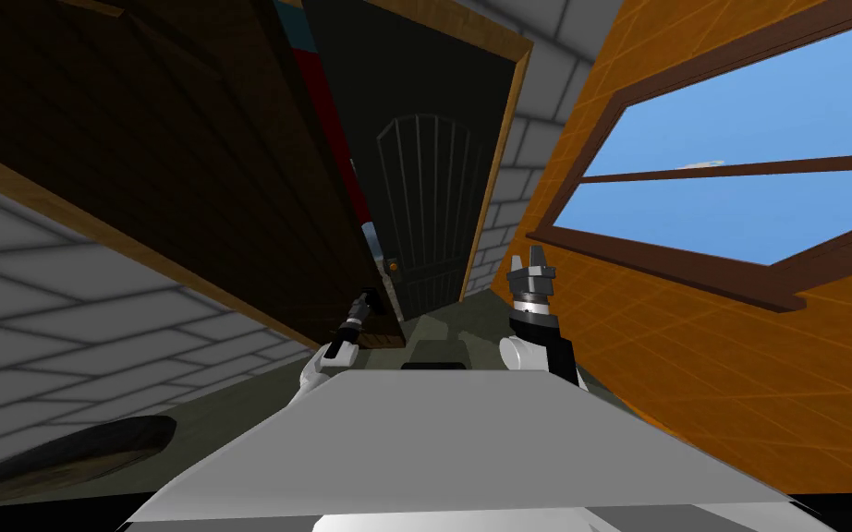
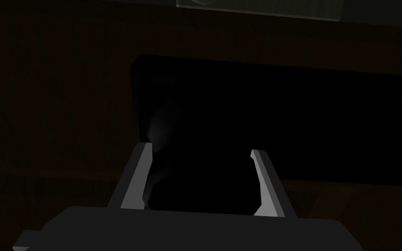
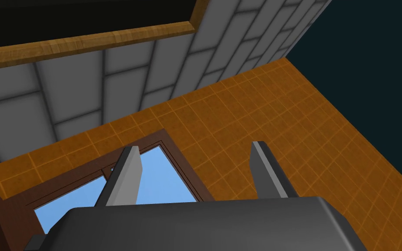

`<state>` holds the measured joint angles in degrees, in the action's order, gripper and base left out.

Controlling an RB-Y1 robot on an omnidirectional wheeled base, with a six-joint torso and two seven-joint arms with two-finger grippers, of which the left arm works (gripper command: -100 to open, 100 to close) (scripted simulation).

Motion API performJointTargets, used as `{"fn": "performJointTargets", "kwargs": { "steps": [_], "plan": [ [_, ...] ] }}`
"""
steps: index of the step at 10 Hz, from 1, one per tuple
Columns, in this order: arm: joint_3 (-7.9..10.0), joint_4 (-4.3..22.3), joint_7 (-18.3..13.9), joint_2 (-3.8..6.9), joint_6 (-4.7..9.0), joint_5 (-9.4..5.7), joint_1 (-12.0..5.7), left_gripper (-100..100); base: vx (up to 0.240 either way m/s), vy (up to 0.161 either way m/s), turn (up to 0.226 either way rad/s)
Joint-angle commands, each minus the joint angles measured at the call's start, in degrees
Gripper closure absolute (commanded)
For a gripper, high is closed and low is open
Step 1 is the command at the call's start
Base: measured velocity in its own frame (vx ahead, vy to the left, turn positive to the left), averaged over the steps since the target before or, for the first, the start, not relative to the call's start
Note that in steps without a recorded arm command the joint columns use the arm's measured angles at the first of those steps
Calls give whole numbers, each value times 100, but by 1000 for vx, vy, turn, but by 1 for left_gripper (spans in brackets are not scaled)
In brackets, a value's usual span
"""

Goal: Pull the door open

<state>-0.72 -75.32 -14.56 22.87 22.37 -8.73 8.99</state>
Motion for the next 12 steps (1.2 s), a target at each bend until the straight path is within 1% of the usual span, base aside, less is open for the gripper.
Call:
{"fn": "performJointTargets", "kwargs": {
  "steps": [1,4,5,8,9,10,12],
  "plan": [
    [-76,-58,-89,120,97,-10,100,100,-131,58,-162],
    [-219,-168,-255,344,277,-30,286,100,-228,90,-153],
    [-297,-227,-345,465,376,-40,388,100,-249,90,-206],
    [-442,-338,-513,693,560,-60,578,100,-233,98,-133],
    [-399,-284,-469,655,509,-57,529,100,-120,49,-35],
    [-478,-301,-563,780,657,-59,649,100,-149,60,-109],
    [-544,-328,-660,923,825,-66,764,100,-238,127,-189]
  ]
}}
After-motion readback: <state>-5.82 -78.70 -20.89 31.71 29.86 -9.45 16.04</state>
